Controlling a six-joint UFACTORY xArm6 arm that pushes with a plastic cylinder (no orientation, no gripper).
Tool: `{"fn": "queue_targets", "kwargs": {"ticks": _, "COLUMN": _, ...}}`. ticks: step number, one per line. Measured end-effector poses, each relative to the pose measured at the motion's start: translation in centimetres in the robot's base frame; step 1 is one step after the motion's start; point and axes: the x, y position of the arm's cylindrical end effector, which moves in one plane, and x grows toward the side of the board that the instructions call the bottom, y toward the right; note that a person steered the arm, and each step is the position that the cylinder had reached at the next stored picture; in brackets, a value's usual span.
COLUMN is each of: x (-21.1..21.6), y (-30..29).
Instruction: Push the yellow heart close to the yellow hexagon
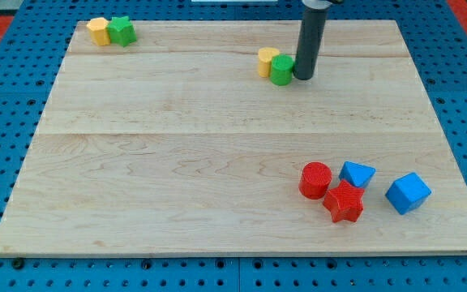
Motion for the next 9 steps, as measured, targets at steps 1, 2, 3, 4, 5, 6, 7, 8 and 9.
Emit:
{"fn": "queue_targets", "kwargs": {"ticks": 1, "x": -2.2, "y": -2.2}}
{"fn": "queue_targets", "kwargs": {"ticks": 2, "x": -4.5, "y": -4.8}}
{"fn": "queue_targets", "kwargs": {"ticks": 3, "x": -6.3, "y": -7.4}}
{"fn": "queue_targets", "kwargs": {"ticks": 4, "x": -6.7, "y": -9.1}}
{"fn": "queue_targets", "kwargs": {"ticks": 5, "x": -6.0, "y": -10.3}}
{"fn": "queue_targets", "kwargs": {"ticks": 6, "x": -4.5, "y": -8.6}}
{"fn": "queue_targets", "kwargs": {"ticks": 7, "x": -4.5, "y": -12.7}}
{"fn": "queue_targets", "kwargs": {"ticks": 8, "x": -5.1, "y": -19.5}}
{"fn": "queue_targets", "kwargs": {"ticks": 9, "x": -5.2, "y": -27.0}}
